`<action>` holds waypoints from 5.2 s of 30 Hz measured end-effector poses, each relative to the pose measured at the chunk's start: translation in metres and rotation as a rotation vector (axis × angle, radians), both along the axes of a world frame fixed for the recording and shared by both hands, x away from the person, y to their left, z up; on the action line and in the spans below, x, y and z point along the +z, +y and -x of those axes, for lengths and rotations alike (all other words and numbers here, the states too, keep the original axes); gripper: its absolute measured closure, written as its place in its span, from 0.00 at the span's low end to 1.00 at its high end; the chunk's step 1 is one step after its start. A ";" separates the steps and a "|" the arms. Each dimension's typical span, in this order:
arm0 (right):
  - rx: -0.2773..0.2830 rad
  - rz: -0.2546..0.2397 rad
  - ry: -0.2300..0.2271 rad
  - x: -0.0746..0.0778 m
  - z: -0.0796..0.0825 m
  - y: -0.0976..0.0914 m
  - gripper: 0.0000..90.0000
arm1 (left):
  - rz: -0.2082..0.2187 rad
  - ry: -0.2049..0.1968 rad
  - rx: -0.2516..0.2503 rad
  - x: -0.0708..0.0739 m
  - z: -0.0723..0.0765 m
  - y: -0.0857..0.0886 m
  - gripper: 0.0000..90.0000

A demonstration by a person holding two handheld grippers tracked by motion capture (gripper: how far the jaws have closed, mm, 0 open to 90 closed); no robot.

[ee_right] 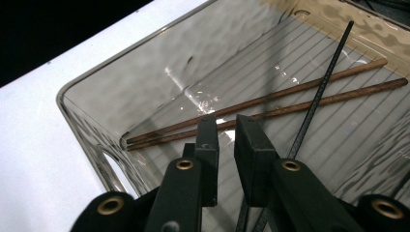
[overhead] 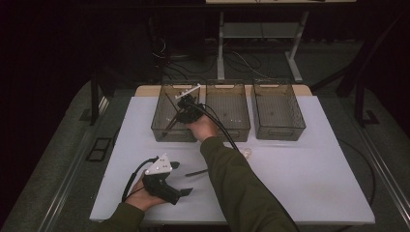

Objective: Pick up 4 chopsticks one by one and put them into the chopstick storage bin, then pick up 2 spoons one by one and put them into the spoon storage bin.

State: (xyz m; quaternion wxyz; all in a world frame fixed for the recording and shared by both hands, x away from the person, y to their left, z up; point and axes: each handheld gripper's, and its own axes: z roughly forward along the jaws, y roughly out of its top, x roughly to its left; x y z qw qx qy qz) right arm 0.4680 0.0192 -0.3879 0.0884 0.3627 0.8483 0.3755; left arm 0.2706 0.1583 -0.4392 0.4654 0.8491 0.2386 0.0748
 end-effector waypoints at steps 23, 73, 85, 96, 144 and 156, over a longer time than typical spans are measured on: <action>0.067 -0.115 -0.018 0.023 0.033 -0.065 0.50 | -0.005 0.004 0.015 -0.001 0.000 0.000 0.00; 0.046 -0.127 -0.083 -0.029 0.163 -0.252 0.25 | -0.028 -0.006 0.011 0.000 0.001 -0.002 0.00; -0.027 -0.117 -0.110 -0.046 0.189 -0.283 0.20 | -0.034 -0.009 0.008 0.002 0.002 -0.003 0.00; -0.057 -0.107 -0.106 -0.056 0.206 -0.305 0.20 | -0.038 -0.010 0.019 0.004 0.000 -0.004 0.00; -0.033 -0.092 -0.101 -0.058 0.211 -0.303 0.20 | -0.163 0.087 -0.099 0.015 -0.084 -0.127 0.57; -0.033 -0.091 -0.100 -0.059 0.211 -0.303 0.20 | -0.224 0.114 -0.133 0.004 -0.091 -0.148 0.56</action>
